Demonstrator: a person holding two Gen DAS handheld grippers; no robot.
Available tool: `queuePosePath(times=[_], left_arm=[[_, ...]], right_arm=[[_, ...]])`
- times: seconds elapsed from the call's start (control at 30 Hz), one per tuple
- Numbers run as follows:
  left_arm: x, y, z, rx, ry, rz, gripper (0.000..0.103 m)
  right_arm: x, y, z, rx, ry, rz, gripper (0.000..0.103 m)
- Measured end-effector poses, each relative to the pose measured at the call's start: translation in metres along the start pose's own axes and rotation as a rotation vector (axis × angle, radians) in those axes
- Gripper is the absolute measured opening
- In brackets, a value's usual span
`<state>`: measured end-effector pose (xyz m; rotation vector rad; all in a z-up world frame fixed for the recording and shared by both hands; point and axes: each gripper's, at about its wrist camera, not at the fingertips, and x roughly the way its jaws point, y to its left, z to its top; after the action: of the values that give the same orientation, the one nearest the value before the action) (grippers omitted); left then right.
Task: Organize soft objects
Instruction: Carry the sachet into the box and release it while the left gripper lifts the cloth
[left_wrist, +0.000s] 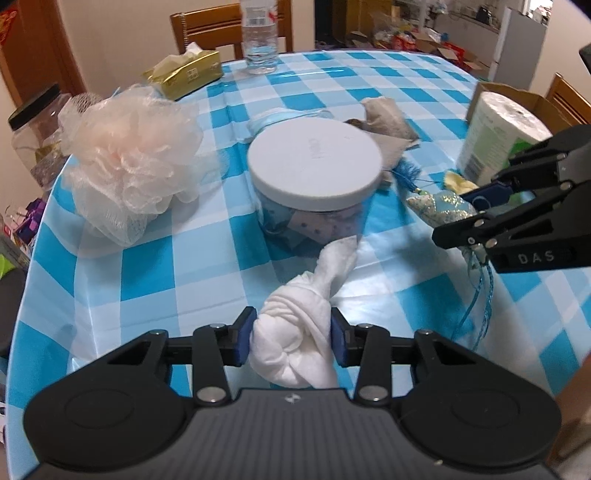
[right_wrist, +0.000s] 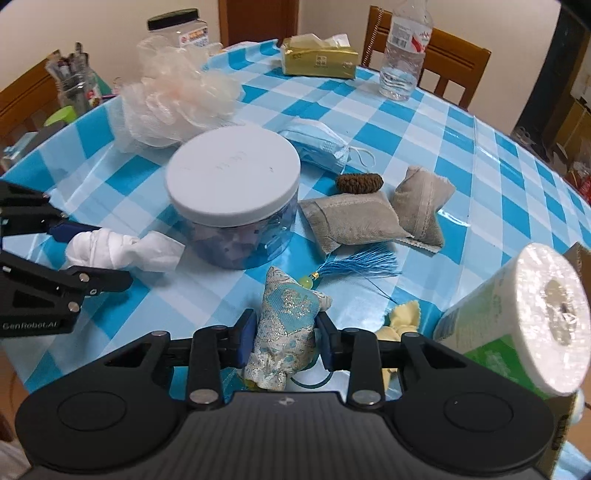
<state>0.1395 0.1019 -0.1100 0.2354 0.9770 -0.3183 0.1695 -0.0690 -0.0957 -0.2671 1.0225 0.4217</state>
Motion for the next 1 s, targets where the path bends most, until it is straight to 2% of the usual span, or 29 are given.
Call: queuePosePath(times=[0.33, 0.57, 0.77, 1.0], left_arm=[[-0.035, -0.018, 0.011, 0.058, 0.038, -0.071, 0.04], [-0.061, -0.05, 0.023, 0.141, 0.019, -0.096, 0.04], [-0.077, -0.087, 0.039, 0.208, 0.007, -0.162, 0.04], [-0.082, -0.133, 0.061, 0.261, -0.029, -0.238, 0.04]], right_arm=[[-0.059, -0.011, -0.009, -0.043, -0.034, 0.048, 0.039], [-0.104, -0.023, -0.026, -0.074, -0.054, 0.061, 0.039], [-0.141, -0.047, -0.046, -0.055, -0.083, 0.044, 0.039], [-0.176, -0.087, -0.067, -0.009, -0.117, -0.023, 0.039]])
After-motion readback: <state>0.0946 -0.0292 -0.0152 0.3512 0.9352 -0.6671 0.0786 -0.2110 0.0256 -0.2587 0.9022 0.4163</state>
